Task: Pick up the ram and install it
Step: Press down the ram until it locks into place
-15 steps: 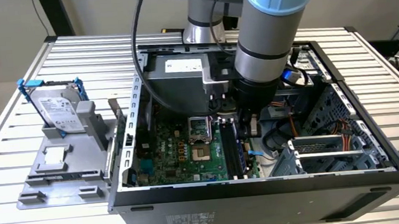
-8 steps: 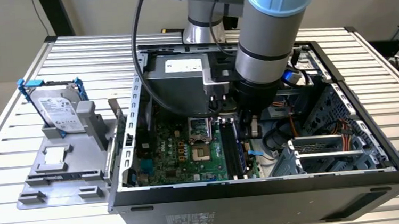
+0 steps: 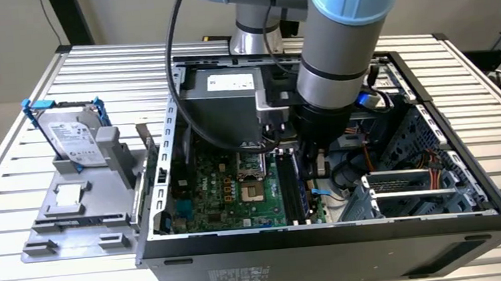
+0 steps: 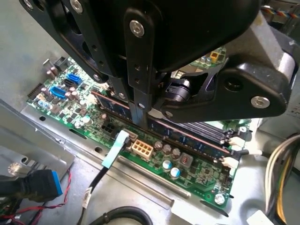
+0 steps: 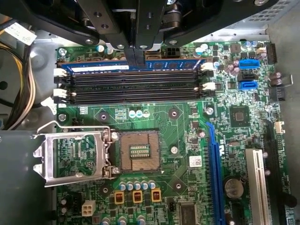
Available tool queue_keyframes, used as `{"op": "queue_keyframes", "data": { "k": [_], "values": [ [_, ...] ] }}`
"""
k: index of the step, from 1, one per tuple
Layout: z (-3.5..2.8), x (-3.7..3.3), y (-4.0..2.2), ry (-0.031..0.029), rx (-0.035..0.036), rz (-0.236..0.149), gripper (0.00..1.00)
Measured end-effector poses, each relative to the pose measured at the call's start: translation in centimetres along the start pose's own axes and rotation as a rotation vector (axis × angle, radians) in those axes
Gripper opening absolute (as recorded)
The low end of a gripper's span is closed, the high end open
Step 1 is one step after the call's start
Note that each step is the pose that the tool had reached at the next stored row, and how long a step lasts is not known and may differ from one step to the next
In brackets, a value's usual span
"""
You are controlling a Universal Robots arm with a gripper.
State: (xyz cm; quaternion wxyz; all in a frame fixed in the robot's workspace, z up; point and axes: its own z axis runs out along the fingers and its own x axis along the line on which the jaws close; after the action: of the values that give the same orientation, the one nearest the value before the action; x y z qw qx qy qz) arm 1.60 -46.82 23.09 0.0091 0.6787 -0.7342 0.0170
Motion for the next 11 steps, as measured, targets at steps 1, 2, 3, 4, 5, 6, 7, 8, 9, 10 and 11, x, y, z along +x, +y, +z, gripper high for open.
{"op": "queue_keyframes", "data": {
  "k": [1,2,3,4,5,6,7,8,9,10,11],
  "values": [
    [0.01,0.13,0.07,-0.0001,0.0001,0.0,0.0],
    [0.03,0.16,0.17,0.0,0.0002,-0.001,0.0],
    [0.05,0.17,0.27,0.0001,0.0002,-0.002,0.0],
    [0.07,0.18,0.35,0.0001,0.0002,-0.002,0.0],
    [0.11,0.17,0.38,0.0001,0.0003,-0.002,0.0],
    [0.11,0.13,0.38,0.0003,0.0002,-0.002,0.0],
    [0.11,0.05,0.39,0.0002,0.0003,-0.002,0.0],
    [0.11,-0.02,0.4,0.0003,0.0003,-0.002,0.0],
    [0.11,-0.02,0.39,0.0003,0.0003,-0.002,0.0],
    [0.13,-0.02,0.4,0.0005,0.0003,-0.002,0.0],
    [0.21,-0.03,0.4,0.0003,0.0003,-0.002,0.0]
  ]
}}
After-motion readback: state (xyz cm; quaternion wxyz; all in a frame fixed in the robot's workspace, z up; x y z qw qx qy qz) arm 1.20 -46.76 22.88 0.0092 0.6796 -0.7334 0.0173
